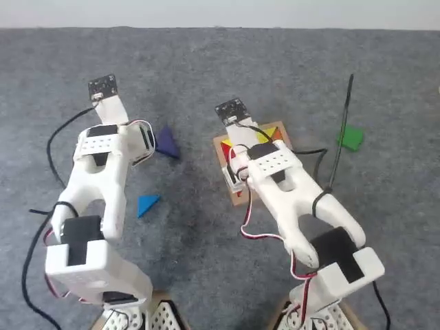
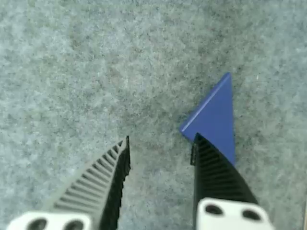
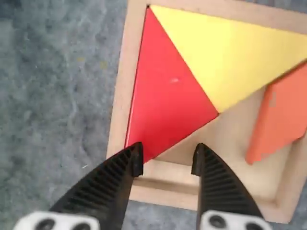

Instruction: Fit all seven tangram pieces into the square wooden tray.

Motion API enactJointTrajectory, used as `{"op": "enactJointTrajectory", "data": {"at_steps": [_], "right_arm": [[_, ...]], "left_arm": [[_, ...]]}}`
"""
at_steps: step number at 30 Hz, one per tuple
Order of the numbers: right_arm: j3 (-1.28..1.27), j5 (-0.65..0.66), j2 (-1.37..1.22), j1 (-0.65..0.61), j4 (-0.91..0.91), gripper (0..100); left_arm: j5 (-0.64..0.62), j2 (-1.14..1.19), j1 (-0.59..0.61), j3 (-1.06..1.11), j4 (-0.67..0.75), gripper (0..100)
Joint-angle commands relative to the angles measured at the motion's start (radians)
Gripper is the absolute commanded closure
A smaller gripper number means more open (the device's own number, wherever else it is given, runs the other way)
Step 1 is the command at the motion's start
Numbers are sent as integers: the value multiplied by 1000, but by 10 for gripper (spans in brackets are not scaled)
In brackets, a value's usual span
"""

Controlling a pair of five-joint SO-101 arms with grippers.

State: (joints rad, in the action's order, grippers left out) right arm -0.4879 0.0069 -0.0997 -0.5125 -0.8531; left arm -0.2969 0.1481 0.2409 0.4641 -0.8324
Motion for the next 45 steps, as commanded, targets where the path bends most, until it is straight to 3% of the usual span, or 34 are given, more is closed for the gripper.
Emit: {"op": "enactJointTrajectory", "data": {"at_steps": [1, 8, 23, 31, 45], "right_arm": [[-2, 20, 19, 39, -5, 818], [-28, 21, 136, 58, -7, 817], [-20, 21, 91, 61, -5, 818], [-23, 21, 82, 130, 18, 818], [-28, 21, 81, 101, 13, 818]], "left_arm": [[-5, -38, 6, -2, 18, 792], [37, -37, 0, -1, 21, 792], [37, -37, 2, -1, 18, 792], [37, -37, 0, -1, 18, 792], [37, -37, 0, -1, 18, 792]]}}
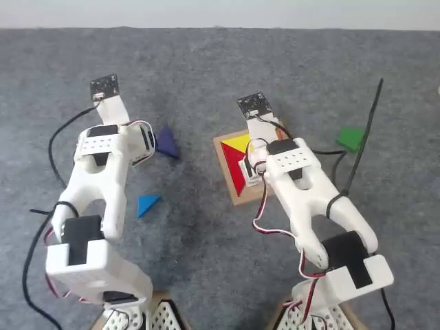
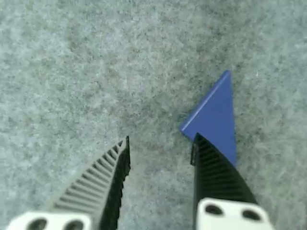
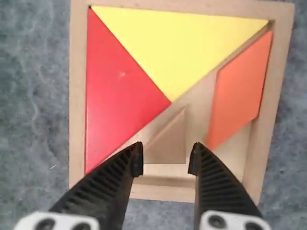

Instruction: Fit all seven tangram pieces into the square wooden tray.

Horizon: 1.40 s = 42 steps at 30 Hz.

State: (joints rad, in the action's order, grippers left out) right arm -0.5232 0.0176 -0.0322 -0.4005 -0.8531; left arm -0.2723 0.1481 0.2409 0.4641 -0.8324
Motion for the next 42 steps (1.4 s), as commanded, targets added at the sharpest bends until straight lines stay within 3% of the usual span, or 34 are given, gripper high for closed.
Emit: {"op": "enactJointTrajectory", "data": {"at_steps": [1, 42], "right_arm": [[8, 11, 12, -13, 13, 818], [8, 11, 19, -71, 15, 818]], "left_arm": [[12, -37, 0, -1, 18, 792], [14, -37, 0, -1, 18, 792]]}}
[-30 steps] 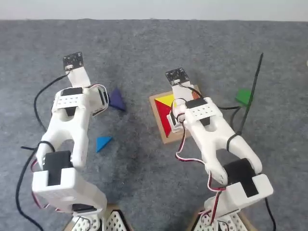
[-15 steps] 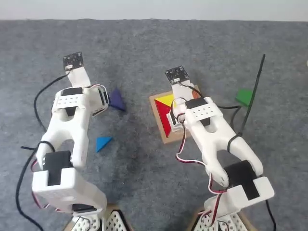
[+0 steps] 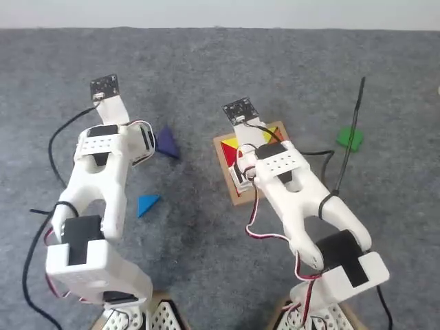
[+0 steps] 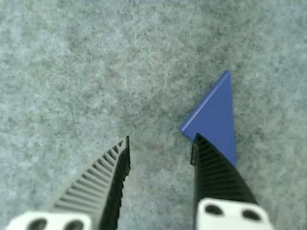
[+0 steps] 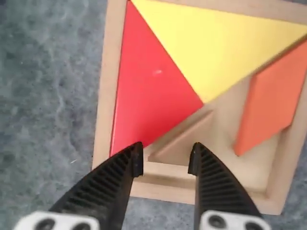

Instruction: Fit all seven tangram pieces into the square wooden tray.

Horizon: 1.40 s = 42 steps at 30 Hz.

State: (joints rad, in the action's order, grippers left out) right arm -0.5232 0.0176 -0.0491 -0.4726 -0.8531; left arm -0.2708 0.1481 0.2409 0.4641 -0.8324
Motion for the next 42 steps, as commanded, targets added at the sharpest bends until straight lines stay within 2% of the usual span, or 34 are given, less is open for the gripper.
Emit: {"op": "enactJointTrajectory", "data": {"at_steps": [1, 7, 36, 42], "right_arm": [[8, 11, 36, 4, 15, 818], [9, 14, 39, 64, 13, 819], [8, 29, 35, 25, 10, 819], [-63, 32, 21, 42, 51, 819]], "left_arm": [[12, -37, 0, -1, 18, 792], [12, -37, -2, -1, 18, 792], [12, -37, 0, -1, 18, 792], [12, -37, 3, -1, 17, 792]]}}
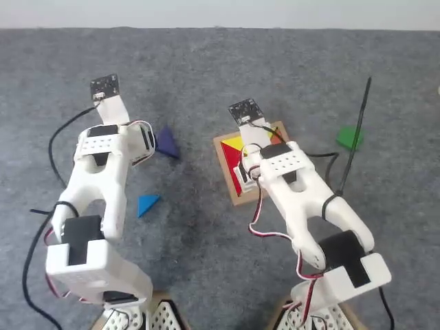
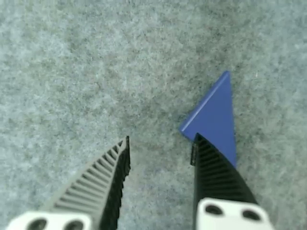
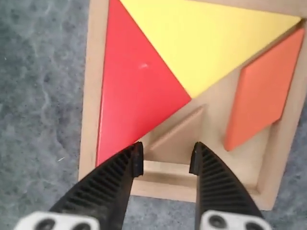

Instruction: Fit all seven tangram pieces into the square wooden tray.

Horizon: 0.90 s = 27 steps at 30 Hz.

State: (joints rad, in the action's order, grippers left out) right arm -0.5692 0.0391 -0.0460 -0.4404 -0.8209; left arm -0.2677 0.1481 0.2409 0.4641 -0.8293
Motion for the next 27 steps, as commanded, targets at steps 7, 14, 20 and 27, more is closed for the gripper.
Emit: {"op": "enactJointTrajectory", "data": {"at_steps": [7, 14, 20, 27], "right_arm": [[60, 5, -65, 59, -62, 819], [60, 6, -71, 58, -68, 819], [61, 9, -71, 54, -30, 944], [181, 12, -58, 84, -21, 991]], "left_arm": [[9, -37, 5, 8, 14, 792], [9, -37, 5, 8, 15, 792], [9, -37, 5, 8, 17, 792], [9, -37, 5, 8, 17, 792]]}}
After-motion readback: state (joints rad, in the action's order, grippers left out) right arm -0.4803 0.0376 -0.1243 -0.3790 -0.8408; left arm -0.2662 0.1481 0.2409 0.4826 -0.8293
